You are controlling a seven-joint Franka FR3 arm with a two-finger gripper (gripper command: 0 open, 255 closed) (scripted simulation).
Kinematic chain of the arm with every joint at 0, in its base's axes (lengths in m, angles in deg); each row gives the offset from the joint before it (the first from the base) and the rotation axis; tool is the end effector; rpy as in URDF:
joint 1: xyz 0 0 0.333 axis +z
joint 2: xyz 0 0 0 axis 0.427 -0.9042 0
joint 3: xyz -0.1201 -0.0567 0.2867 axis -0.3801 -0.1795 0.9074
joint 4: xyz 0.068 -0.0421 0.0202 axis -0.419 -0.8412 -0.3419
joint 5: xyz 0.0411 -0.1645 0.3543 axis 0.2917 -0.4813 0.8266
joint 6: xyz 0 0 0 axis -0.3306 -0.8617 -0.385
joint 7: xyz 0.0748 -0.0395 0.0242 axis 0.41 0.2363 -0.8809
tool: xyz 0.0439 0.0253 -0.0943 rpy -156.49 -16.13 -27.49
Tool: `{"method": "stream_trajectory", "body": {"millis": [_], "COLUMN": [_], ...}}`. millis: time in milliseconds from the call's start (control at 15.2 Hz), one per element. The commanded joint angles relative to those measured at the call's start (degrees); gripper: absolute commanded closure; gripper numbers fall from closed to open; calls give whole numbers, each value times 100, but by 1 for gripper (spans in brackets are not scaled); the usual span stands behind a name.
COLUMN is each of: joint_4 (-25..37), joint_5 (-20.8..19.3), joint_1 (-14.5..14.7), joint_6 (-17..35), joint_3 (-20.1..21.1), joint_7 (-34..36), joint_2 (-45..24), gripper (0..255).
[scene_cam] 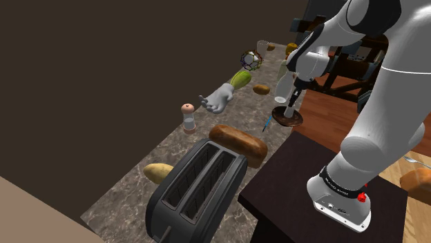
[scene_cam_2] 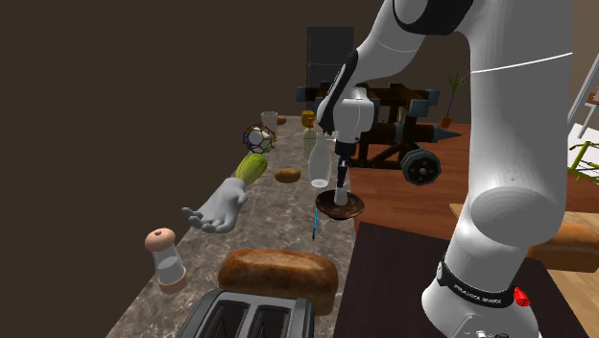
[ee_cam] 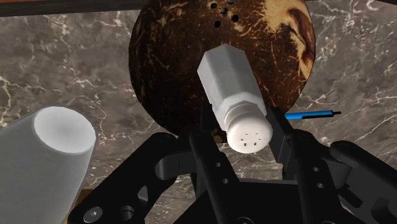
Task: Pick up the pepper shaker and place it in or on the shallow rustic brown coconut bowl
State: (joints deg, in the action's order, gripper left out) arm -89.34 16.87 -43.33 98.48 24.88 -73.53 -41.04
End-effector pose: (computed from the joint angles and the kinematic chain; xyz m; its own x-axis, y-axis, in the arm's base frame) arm 0.3416 -0.3847 0.2291 0.9876 0.1462 0.0574 0.1511 -0.9842 -0.0928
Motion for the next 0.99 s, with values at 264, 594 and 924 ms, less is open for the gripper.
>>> {"method": "stream_trajectory", "body": {"millis": [264,594,924], "joint_4": [2,28,83], "joint_5": [3,-362,-672], "joint_1": [-1,99,156], "joint_6": [1,-299,-582], "joint_3": [1,-183,-304], "joint_7": [-2,246,459], "joint_2": [-2,343,640], "gripper": [0,0,0]}}
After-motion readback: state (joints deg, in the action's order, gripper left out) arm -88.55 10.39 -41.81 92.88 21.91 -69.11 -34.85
